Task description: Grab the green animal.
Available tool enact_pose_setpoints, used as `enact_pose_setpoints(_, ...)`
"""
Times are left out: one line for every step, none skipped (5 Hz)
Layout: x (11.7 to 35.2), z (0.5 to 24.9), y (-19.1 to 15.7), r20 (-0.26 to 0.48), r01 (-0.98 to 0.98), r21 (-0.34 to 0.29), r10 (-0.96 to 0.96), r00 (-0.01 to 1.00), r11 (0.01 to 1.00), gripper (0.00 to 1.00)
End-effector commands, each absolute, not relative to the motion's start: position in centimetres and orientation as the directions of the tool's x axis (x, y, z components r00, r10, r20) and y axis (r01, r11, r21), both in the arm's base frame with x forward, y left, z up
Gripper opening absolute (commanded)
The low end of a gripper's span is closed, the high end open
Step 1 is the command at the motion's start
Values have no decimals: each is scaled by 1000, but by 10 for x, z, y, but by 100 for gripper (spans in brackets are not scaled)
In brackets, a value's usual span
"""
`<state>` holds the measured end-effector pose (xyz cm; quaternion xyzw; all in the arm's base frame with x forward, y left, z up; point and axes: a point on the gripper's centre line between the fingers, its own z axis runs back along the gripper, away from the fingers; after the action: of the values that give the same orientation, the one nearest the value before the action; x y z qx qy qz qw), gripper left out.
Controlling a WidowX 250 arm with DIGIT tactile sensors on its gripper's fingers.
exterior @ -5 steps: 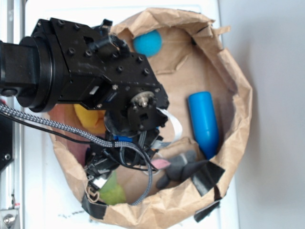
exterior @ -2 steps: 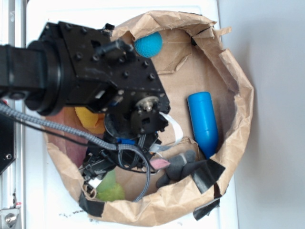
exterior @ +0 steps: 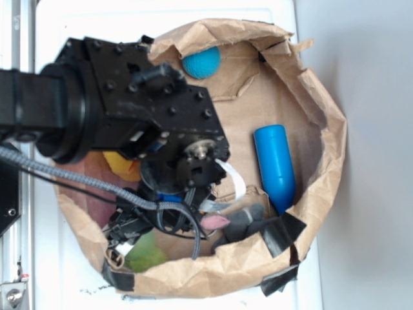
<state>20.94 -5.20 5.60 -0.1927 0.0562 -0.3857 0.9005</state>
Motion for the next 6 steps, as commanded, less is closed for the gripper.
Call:
enact_pose_setpoints(213,37,-74,109,722,-312,-731,673,618,100)
enact_pose_setpoints(221,38,-83,113,722,-303,-729,675,622,100)
enact_pose_setpoints(221,38,-83,113,722,-303,-729,675,622,100)
enact_pose_setpoints(221,38,-83,113,722,-303,-729,675,622,100)
enact_pose_setpoints(221,38,-83,113,722,-303,-729,675,622,100)
enact_pose_setpoints(221,38,-83,113,722,-303,-729,675,622,100)
